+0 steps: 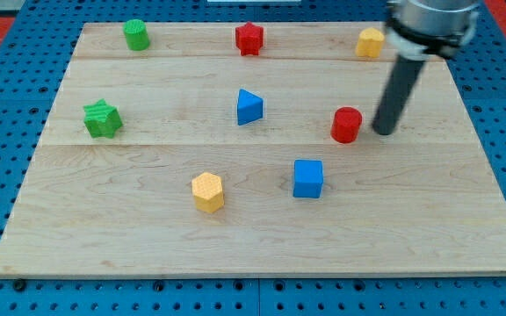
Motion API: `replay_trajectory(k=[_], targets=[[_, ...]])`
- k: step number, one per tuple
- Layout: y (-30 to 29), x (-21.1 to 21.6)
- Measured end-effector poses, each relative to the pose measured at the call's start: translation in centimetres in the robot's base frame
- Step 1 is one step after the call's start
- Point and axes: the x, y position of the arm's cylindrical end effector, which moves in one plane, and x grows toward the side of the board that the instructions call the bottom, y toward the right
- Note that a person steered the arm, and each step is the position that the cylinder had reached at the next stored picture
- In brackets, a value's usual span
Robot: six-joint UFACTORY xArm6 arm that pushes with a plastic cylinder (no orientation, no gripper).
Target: Move the blue cube to the bottom right of the red circle
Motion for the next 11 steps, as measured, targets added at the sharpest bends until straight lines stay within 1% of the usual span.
replay_trajectory(k=[1, 2, 3, 4, 5, 6, 7, 8, 9, 10, 11], targets=[[-8.6, -0.8], [-7.7, -0.1], [0.6, 6.0], [3.2, 12.9], [-1.7, 13.2], [-7.2, 11.5], [-8.5, 7.2], [-7.6, 3.3], [-12.2, 6.1], [-13.8, 2.2], [-11.7, -1.2]])
